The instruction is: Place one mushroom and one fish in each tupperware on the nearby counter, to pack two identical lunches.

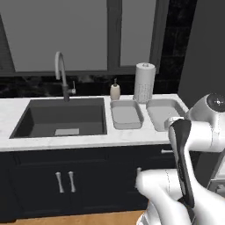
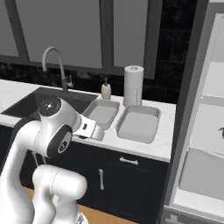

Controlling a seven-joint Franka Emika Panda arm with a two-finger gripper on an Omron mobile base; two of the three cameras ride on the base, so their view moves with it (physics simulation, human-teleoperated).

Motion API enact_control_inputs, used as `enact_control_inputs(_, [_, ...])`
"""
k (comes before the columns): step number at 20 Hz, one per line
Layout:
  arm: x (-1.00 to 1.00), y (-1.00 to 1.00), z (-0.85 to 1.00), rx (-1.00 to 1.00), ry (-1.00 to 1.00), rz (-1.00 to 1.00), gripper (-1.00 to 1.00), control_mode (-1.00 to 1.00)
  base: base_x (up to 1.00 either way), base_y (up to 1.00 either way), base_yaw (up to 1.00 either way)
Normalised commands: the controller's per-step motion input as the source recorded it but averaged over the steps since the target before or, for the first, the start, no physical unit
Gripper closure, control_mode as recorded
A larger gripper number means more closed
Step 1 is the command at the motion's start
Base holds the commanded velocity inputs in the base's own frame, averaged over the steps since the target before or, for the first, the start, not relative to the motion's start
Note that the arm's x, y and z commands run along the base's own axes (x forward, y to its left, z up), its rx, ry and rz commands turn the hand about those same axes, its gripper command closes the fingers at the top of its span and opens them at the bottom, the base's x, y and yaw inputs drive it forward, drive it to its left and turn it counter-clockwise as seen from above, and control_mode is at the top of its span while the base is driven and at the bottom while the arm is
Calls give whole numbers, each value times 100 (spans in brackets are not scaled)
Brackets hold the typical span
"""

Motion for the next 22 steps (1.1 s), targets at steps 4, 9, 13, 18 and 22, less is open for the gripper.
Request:
enact_control_inputs(4, [0,0,0,0,0,0,100,100,100,-8,-25])
enact_control_inputs(9, [60,-23,-23,0,11,-8,100,-100,40,-26,-10])
enact_control_inputs(13, [100,-9,-86,0,15,-8,100,-100,0,0,0])
enact_control_inputs(18, [100,-69,-89,5,3,-1,100,-100,0,0,0])
enact_control_inputs(22, [89,-88,-67,14,0,0,-100,-100,0,0,0])
